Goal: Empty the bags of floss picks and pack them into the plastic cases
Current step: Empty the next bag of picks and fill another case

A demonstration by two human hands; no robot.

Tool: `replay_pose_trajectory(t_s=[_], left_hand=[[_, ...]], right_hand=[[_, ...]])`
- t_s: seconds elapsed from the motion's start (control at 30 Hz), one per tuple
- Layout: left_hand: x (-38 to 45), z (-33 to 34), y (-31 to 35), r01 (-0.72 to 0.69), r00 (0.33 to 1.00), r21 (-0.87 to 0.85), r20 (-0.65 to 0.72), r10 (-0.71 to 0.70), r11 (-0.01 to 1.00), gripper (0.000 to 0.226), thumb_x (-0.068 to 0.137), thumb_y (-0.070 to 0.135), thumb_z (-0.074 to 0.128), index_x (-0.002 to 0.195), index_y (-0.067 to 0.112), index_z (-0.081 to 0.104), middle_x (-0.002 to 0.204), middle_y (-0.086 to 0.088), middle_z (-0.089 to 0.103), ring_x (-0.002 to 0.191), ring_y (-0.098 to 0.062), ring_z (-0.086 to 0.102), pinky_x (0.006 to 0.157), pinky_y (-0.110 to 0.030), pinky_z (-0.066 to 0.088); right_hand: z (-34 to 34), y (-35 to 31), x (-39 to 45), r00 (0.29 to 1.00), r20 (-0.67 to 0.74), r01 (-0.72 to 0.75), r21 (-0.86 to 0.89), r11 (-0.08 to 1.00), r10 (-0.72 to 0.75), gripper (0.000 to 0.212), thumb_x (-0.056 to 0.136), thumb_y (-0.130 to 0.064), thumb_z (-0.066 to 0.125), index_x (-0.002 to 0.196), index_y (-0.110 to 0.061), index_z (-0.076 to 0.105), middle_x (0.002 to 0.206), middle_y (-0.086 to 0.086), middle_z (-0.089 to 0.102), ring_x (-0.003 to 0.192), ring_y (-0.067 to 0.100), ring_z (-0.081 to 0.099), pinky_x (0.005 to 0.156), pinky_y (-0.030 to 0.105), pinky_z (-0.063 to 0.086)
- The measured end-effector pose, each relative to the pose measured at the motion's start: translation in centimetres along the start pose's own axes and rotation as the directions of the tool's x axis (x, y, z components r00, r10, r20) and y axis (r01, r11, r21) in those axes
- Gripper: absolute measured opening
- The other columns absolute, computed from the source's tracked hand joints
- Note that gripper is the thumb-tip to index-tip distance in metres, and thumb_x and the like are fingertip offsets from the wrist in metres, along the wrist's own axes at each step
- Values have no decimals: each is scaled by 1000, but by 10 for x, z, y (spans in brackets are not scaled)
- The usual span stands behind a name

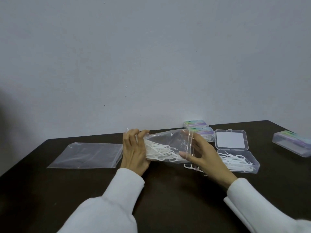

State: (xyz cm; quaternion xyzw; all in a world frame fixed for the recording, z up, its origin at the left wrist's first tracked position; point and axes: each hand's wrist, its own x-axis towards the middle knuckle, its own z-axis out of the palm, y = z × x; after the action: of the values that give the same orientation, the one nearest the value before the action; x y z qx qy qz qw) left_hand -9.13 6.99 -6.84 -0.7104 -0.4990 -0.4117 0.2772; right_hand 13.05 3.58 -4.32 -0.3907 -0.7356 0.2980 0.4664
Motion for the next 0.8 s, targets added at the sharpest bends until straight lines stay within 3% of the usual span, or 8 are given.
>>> replay_pose_trajectory(t_s=[0.1, 0.2, 0.3, 0.5, 0.57, 0.63, 0.73, 0.8], left_hand=[[-2, 1, -3, 19, 999, 43, 43, -21, 999, 102, 33, 9, 90, 122, 13, 42, 119, -10, 32, 111, -32, 30, 86, -52, 51], [-3, -2, -2, 72, 996, 53, 45, -74, 996, 96, 35, 12, 92, 119, 18, 46, 119, -10, 33, 112, -31, 30, 84, -46, 50], [0, -7, 2, 86, 996, 50, 19, -88, 995, 95, 33, 9, 92, 114, 21, 46, 117, -8, 35, 109, -30, 31, 77, -41, 53], [1, -10, 8, 58, 998, -1, -9, -58, 998, 86, 39, 21, 93, 111, 22, 45, 116, -7, 34, 108, -29, 31, 72, -41, 54], [1, -10, 10, 53, 998, -7, -15, -53, 999, 84, 41, 25, 93, 110, 22, 45, 117, -7, 34, 109, -28, 31, 74, -40, 53], [1, -11, 12, 46, 999, -13, -22, -46, 999, 85, 41, 28, 93, 111, 22, 45, 117, -7, 34, 109, -28, 31, 73, -41, 53], [2, -12, 14, 36, 999, -18, -23, -36, 999, 89, 37, 30, 94, 111, 22, 45, 118, -6, 35, 109, -28, 31, 73, -42, 53], [1, -12, 15, 20, 1000, -11, -19, -20, 1000, 90, 36, 31, 94, 111, 22, 45, 118, -6, 35, 109, -28, 31, 74, -42, 52]], right_hand=[[2, 2, -1, 999, 33, 3, -9, 1000, -3, 56, 75, -34, 71, 122, -44, 42, 126, -26, 50, 117, -10, 49, 96, 9, 39], [2, 2, -2, 999, 48, 17, -35, 999, -16, 53, 78, -27, 70, 118, -45, 42, 120, -32, 49, 112, -16, 49, 90, 4, 39], [3, 5, -1, 998, 62, 27, -131, 991, -19, 49, 83, -26, 67, 119, -47, 41, 125, -23, 51, 114, -10, 49, 94, 8, 41], [7, 5, 0, 992, 129, 26, -244, 969, 6, 57, 80, -38, 67, 125, -44, 34, 131, -16, 44, 119, -3, 43, 94, 2, 30], [8, 6, -1, 986, 165, 50, -313, 948, 3, 55, 79, -43, 66, 124, -45, 35, 128, -18, 40, 118, -2, 40, 98, 7, 30], [10, 6, -2, 981, 193, 82, -363, 928, -11, 45, 81, -40, 65, 122, -38, 45, 123, -17, 39, 113, -5, 39, 101, 11, 32], [10, 6, -3, 977, 211, 112, -417, 902, -24, 50, 84, -38, 63, 128, -20, 50, 124, -11, 44, 113, -4, 41, 99, 3, 27], [9, 5, -4, 974, 226, 104, -494, 863, 12, 53, 86, -40, 60, 133, -19, 45, 133, -4, 46, 125, 8, 38, 109, 20, 25]])
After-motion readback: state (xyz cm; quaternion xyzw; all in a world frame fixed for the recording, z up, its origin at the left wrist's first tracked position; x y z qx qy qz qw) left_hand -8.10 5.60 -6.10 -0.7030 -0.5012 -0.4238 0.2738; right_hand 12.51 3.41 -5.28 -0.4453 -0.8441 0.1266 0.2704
